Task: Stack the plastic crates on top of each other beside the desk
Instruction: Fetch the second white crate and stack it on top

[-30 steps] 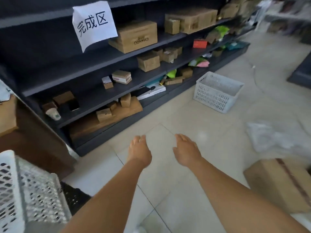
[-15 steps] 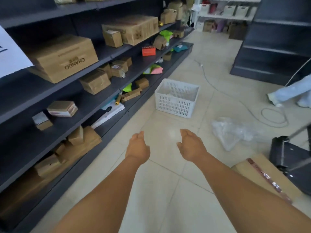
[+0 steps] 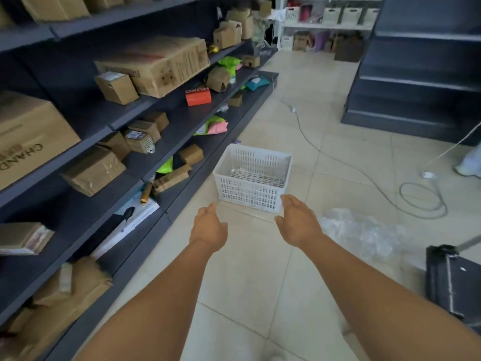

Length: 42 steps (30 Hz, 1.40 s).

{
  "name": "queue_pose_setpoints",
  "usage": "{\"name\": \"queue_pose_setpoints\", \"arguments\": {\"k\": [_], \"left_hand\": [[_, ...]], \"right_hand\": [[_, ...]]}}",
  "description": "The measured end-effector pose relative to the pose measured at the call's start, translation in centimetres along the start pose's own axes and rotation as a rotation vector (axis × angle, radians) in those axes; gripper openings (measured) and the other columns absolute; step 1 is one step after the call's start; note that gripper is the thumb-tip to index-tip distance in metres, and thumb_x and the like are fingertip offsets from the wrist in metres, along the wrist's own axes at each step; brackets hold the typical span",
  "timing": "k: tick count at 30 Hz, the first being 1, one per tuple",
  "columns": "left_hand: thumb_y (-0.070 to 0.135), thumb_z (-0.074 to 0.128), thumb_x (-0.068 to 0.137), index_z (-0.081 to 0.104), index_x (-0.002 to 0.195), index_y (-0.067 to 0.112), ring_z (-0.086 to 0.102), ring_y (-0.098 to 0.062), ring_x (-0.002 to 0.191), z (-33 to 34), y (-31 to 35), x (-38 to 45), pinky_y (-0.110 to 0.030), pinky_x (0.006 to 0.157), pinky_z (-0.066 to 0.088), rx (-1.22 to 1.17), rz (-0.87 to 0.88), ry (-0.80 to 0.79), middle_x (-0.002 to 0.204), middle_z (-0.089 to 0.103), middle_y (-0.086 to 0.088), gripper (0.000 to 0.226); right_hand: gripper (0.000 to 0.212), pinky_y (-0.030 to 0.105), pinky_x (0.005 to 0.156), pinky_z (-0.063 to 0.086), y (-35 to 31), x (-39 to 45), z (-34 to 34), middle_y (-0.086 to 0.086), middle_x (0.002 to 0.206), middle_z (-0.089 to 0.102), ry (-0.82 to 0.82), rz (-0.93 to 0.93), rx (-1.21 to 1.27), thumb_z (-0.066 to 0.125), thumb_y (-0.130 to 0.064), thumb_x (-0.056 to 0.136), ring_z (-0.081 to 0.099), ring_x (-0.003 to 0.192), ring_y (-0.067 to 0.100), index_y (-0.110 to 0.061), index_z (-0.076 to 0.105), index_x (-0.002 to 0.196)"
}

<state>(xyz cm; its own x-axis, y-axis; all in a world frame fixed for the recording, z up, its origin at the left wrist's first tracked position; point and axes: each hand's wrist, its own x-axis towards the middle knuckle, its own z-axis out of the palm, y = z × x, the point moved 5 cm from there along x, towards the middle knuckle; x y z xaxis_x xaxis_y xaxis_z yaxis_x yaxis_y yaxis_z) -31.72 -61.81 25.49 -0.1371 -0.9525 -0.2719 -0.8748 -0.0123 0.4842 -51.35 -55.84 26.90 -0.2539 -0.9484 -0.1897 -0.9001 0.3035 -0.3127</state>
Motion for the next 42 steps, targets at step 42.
{"name": "queue_pose_setpoints", "arguments": {"k": [42], "left_hand": [[0.031, 0.045, 0.098, 0.01, 0.153, 0.009, 0.044, -0.031, 0.133, 23.6, 12.3, 61.3, -0.039, 0.104, 0.04, -0.212, -0.839, -0.113, 0.148, 0.039, -0.015, 0.069]], "right_hand": [[0.064, 0.037, 0.113, 0.032, 18.0, 80.4, 10.4, 0.007, 0.153, 0.032, -0.488, -0.348, -0.308, 0.049, -0.024, 0.097, 0.036, 0.138, 0.026, -0.011, 0.016, 0.151]]}}
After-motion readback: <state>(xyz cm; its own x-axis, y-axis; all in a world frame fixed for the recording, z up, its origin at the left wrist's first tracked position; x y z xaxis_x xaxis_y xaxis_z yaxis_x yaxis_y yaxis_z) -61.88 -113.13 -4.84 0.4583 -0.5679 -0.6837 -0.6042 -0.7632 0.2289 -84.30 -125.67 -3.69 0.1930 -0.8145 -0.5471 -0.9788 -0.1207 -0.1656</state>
